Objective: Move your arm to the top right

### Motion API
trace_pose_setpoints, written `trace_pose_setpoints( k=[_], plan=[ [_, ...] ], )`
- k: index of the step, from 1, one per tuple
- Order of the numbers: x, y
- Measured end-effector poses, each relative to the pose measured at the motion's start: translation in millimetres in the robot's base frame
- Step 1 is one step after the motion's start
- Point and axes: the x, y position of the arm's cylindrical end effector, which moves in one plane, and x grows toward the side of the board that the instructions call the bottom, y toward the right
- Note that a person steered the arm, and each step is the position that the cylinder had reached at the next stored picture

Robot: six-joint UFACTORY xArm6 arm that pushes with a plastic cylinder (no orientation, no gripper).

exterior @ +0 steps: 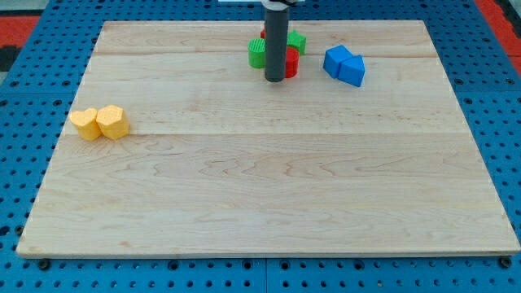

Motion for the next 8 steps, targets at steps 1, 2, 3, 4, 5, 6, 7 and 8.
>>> trace_pose_setpoints(
  k=[1, 2, 3, 4, 5, 6, 7, 8],
  plan=[
    [8, 31],
    [36, 138],
    [35, 249],
    [25, 307],
    [21, 318],
    [24, 318],
    [23, 327],
    [-5, 323]
  ],
)
